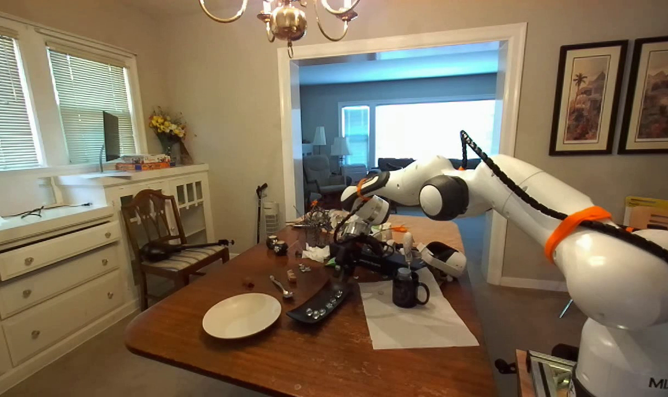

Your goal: Pick up the black plate and pour it's contents in the bowl

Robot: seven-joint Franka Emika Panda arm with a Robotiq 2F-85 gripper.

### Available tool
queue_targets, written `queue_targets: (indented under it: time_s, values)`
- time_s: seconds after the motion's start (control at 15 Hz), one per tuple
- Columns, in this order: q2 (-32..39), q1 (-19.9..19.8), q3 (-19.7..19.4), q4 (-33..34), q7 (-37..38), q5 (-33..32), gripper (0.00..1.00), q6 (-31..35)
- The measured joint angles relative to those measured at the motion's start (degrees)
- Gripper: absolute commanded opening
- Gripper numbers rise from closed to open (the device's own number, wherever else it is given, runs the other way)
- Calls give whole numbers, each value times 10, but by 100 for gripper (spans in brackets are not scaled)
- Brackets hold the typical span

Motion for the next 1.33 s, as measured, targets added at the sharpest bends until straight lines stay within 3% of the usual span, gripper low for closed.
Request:
queue_targets:
  time_s: [0.2,0.73,0.87,1.33]
  values:
    - [2,0,3,0,0,1,90,5]
    - [7,0,18,0,1,8,88,6]
    - [10,0,23,0,5,13,65,6]
    - [18,-2,38,1,29,22,9,-7]
